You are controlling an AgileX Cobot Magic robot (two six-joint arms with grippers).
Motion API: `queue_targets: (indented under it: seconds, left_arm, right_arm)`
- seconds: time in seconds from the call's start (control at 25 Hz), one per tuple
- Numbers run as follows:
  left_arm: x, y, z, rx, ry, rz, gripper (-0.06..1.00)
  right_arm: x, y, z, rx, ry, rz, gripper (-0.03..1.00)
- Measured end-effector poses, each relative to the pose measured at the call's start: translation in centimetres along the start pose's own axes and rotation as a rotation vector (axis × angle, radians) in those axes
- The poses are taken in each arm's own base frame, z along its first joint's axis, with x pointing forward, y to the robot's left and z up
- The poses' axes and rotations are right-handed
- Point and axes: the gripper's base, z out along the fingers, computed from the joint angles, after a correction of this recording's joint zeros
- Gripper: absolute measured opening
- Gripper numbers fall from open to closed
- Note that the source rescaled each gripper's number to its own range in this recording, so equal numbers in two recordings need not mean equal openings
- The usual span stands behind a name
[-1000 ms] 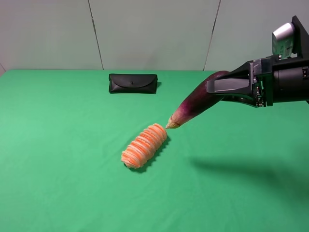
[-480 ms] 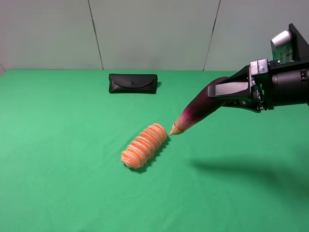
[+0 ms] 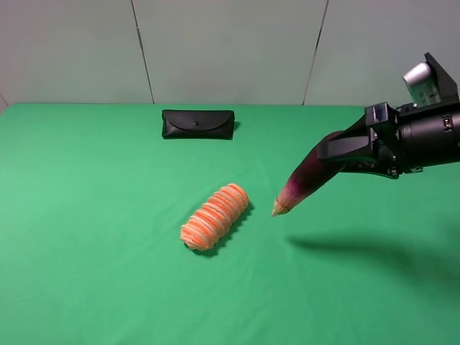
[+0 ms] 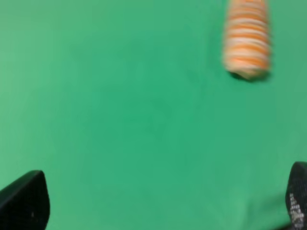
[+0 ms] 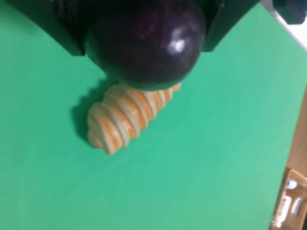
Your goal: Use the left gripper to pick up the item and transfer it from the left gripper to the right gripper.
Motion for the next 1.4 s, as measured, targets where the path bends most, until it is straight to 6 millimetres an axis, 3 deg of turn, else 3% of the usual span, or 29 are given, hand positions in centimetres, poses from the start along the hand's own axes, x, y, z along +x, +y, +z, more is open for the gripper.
queue_targets:
  seconds: [0.24,0.84,1.2,1.4]
  left_arm:
    - [0.5,0.0,-0.6,-0.186,-0.055,-0.16,0.99]
    - [1.2,-0.4,-1.3,-0.415,-0.122,-0.337,0.98]
    - [1.2,-0.4,-1.3,-0.415,-0.122,-0.337,0.98]
    - [1.2,-0.4,-1.3,-0.415,-0.122,-0.337,0.98]
  right_arm:
    - [-0.1,-0.2,-0.2,0.043,0.027,0.033,0.01]
    - [-5.6,1.6,-3.8,0.246,0.13,-0.044,0.01]
    - [-9.4,0.3,-1.7,0.214,0.258,-0.026,0.01]
    - [-10.0,-1.3,0.0,0.21,0.314,0.009,0.01]
